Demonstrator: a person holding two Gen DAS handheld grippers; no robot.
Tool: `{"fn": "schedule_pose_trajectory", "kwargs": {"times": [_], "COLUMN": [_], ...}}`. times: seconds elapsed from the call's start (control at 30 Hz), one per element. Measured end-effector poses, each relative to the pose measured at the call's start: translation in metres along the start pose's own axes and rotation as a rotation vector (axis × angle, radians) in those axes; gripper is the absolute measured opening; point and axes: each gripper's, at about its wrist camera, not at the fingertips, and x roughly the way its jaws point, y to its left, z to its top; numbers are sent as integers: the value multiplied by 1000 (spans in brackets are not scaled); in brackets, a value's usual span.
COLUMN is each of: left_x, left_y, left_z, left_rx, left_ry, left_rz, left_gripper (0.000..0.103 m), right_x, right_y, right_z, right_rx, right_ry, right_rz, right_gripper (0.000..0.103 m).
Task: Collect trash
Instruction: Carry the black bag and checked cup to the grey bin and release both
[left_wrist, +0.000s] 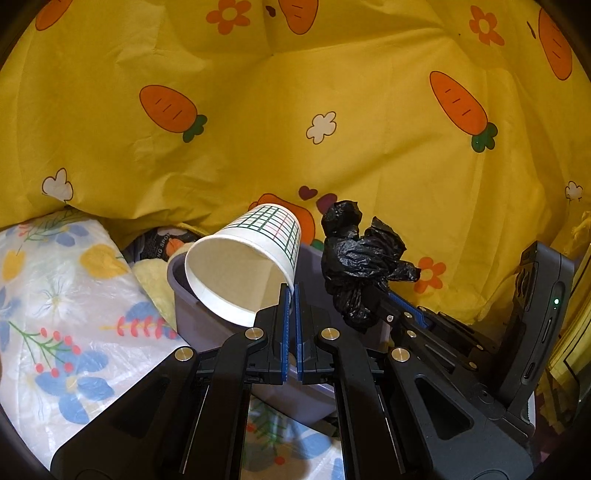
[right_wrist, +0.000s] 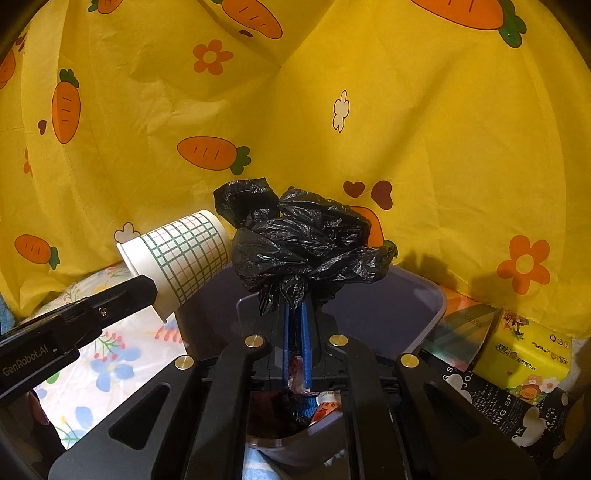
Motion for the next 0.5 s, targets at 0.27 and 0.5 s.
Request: {"fn": "schedule_pose_trajectory", "kwargs": {"times": [0.27, 0.5], "left_x": [16, 28], "left_y": [3, 0], "left_z": [-2, -3], "left_rx": [-11, -6], "left_ry": [24, 41], "left_rz": [-23, -37], "left_gripper": [1, 2], "right_x": [8, 13], "right_y": [-5, -6], "right_z": [-1, 0], "right_rx": [9, 8], "right_ry": [19, 27], "right_rz": [-16, -20], "right_gripper": [7, 7]}}
